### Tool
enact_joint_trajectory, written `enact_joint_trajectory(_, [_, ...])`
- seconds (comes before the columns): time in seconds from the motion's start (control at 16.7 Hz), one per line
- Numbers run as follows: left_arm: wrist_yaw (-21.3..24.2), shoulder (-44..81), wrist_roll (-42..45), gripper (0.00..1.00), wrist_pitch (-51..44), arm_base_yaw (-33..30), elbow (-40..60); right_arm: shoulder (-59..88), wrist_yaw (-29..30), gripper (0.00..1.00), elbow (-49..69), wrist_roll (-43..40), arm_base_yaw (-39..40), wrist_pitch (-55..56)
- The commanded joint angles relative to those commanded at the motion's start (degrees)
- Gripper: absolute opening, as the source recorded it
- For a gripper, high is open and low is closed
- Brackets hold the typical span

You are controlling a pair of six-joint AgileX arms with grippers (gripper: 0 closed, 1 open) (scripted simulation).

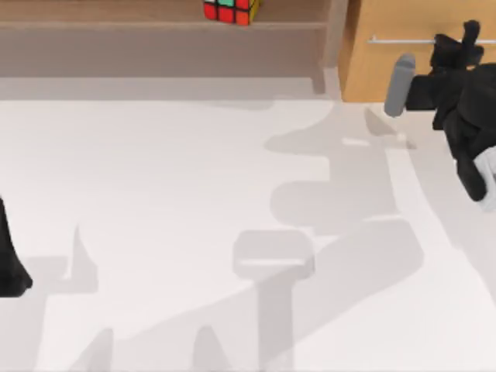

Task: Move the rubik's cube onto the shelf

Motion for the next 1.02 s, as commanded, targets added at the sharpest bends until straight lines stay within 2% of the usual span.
enact_joint_trajectory(0.66, [0.0, 0.0, 0.0, 1.0, 0.0, 0.0, 0.0, 0.0, 0.0, 0.98, 0.0, 0.0, 0.0, 0.0])
enact_joint_trajectory(1.02, [0.0, 0.0, 0.0, 1.0, 0.0, 0.0, 0.0, 0.0, 0.0, 1.0, 0.0, 0.0, 0.0, 0.0])
